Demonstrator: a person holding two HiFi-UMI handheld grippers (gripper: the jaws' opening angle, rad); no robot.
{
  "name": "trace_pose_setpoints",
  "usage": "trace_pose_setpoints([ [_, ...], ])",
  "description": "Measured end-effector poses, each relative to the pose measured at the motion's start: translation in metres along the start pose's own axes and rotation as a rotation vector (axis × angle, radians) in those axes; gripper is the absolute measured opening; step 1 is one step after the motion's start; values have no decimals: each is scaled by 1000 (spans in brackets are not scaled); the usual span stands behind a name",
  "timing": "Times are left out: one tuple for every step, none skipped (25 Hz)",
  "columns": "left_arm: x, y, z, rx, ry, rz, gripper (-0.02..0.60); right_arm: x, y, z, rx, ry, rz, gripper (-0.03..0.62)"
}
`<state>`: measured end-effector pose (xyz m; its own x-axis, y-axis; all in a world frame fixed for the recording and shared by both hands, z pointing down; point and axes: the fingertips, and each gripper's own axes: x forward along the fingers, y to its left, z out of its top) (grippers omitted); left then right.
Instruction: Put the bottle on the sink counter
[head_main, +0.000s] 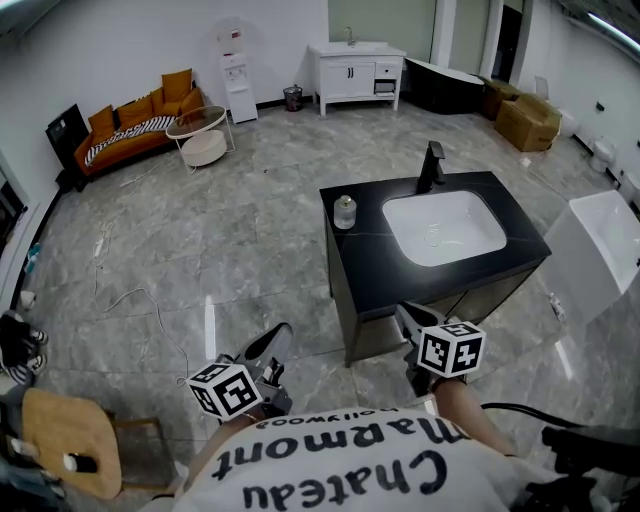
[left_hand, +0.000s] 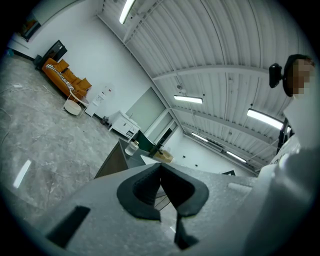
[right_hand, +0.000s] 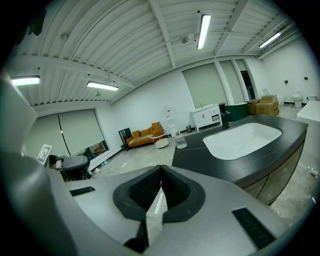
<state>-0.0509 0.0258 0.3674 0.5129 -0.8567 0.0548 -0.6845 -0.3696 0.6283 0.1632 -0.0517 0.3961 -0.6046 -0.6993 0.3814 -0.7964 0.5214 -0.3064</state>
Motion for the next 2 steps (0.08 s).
trace_pose_setpoints([
  [0, 0, 0, 0, 1, 1, 15, 1, -1, 0, 0, 1, 0, 15],
  [1, 1, 0, -1, 1, 2, 15, 2, -2, 0, 1, 3, -1, 15],
])
